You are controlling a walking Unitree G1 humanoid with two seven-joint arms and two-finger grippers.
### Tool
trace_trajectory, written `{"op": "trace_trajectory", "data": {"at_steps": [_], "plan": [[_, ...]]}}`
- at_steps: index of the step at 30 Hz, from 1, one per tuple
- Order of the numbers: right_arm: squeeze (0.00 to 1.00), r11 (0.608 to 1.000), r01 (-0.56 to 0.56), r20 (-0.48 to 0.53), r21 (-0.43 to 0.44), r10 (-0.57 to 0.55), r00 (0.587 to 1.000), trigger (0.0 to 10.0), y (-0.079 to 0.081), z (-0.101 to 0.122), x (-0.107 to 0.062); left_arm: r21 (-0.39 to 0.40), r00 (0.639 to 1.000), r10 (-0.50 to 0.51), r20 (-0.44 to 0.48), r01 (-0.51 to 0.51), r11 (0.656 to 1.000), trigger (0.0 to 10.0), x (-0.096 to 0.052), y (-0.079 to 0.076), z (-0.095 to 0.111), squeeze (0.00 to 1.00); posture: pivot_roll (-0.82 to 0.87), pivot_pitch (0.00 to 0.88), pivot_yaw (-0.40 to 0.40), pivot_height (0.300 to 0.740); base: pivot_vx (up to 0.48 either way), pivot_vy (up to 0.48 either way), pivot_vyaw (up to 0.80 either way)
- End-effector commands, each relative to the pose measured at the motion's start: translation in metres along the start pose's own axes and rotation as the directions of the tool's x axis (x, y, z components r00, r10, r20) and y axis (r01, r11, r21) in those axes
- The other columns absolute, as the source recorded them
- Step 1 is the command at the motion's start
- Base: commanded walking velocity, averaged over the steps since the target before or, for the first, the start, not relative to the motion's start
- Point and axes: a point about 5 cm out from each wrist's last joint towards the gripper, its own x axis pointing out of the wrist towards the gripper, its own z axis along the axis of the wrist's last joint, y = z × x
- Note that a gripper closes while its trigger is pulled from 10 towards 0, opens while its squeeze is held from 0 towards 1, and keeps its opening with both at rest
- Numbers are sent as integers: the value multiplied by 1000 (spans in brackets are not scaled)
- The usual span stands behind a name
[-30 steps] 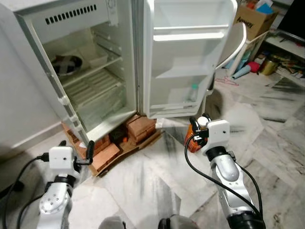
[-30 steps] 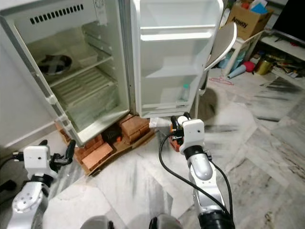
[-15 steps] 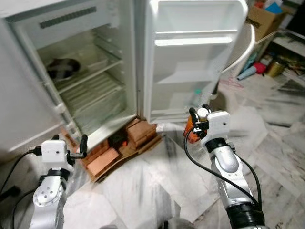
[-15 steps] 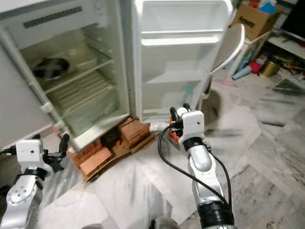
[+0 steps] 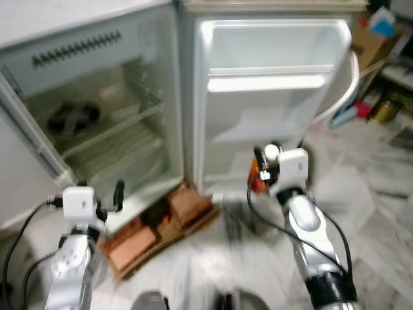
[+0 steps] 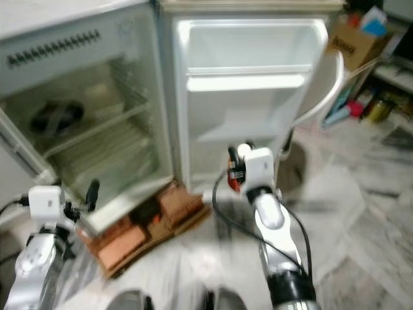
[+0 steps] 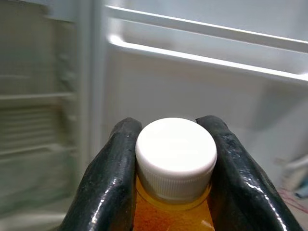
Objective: Restocking fridge
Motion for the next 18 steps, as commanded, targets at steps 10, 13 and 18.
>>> {"op": "trace_trajectory", "data": {"at_steps": [10,13,18], "plan": [[0,1000,22,30,-9,-22,999,10000,-6,6,4,7,1000,-26,6,26,1000,10000,1,-4,2,0,91,34,-40,740,458,0,0],[0,1000,20,31,-10,-20,999,10000,-6,6,4,7,1000,-27,5,27,1000,10000,1,-5,1,0,91,33,-42,740,453,0,0],[0,1000,18,29,-13,-18,999,10000,-6,5,4,6,1000,-30,2,30,1000,10000,1,-6,1,0,90,35,-43,740,448,0,0]]}}
